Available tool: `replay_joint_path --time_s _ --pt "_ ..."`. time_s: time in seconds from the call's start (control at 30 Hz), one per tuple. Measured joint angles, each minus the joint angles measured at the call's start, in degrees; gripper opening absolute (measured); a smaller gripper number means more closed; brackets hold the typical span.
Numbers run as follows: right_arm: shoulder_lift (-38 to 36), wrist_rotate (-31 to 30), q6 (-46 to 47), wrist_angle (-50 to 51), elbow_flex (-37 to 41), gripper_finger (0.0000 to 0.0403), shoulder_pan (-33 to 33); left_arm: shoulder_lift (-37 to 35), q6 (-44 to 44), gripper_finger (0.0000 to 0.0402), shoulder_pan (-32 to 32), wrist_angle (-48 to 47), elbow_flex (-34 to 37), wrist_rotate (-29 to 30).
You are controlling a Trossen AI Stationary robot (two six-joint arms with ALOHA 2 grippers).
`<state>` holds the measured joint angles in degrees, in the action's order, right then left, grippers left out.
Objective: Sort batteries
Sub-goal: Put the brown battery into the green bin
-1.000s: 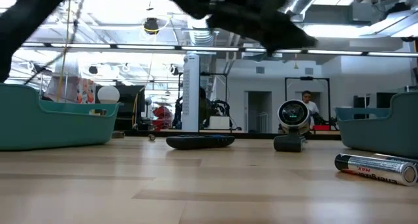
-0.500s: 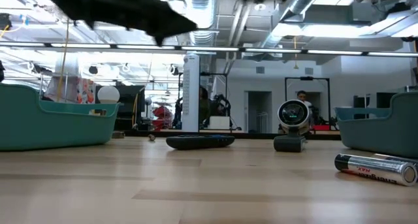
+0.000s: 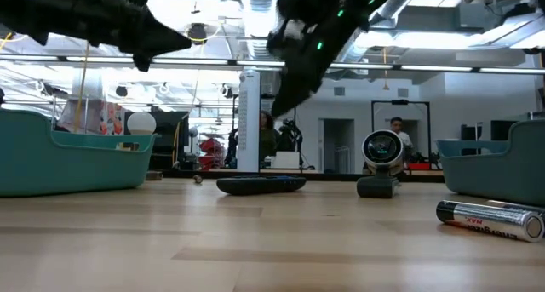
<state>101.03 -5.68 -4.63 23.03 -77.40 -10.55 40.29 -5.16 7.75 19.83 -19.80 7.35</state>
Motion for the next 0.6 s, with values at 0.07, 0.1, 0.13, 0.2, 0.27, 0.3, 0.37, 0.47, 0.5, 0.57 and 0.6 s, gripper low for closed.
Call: replay_joint_path --time_s 0.07,0.1,0.13,0.2,0.27,0.3,0.37,0.47,0.5,0.57,0.6 --pt "3.8 0.2 -1.4 3.0 -2.6 0.0160 -0.5 -1.7 -0.3 0.0004 0.0 -2.7 0.4 0.1" --pt "5.6 0.3 -2.0 4.8 -3.7 0.0160 -0.6 -2.3 -0.3 0.0004 0.0 -3.8 0.5 0.1" --pt "7.3 0.4 -2.6 5.9 -4.8 0.0160 -0.7 -3.1 -0.3 0.0004 0.0 -5.5 0.6 0.1" --pt "10.3 0.4 -3.5 7.1 -6.6 0.0160 -0.8 -3.8 -0.5 0.0004 0.0 -7.3 0.7 0.1" --pt "12.7 0.4 -4.2 8.1 -8.4 0.0160 -0.8 -4.7 -0.5 0.0004 0.0 -9.4 0.7 -0.2" --pt "13.8 0.4 -4.4 8.0 -9.2 0.0160 -0.8 -5.0 -0.5 0.0004 0.0 -9.9 0.7 -0.5" --pt "15.6 0.4 -4.7 8.3 -10.6 0.0160 -0.9 -5.7 -0.4 0.0004 0.0 -9.3 1.2 -1.5" --pt "18.0 0.4 -4.9 8.5 -13.0 0.0164 -1.3 -7.6 -0.2 0.0004 -0.1 -9.4 2.8 -1.7" --pt "18.7 0.4 -5.0 9.4 -14.0 0.0167 -1.5 -8.3 -0.2 0.0004 -0.1 -9.4 3.3 -1.7" --pt "20.3 0.4 -5.1 10.5 -15.8 0.0177 -2.0 -10.0 -0.2 0.0004 0.0 -9.9 3.9 -1.5" --pt "21.2 0.4 -5.2 11.3 -16.5 0.0183 -2.3 -10.8 -0.2 0.0004 0.0 -9.7 4.1 -1.4"
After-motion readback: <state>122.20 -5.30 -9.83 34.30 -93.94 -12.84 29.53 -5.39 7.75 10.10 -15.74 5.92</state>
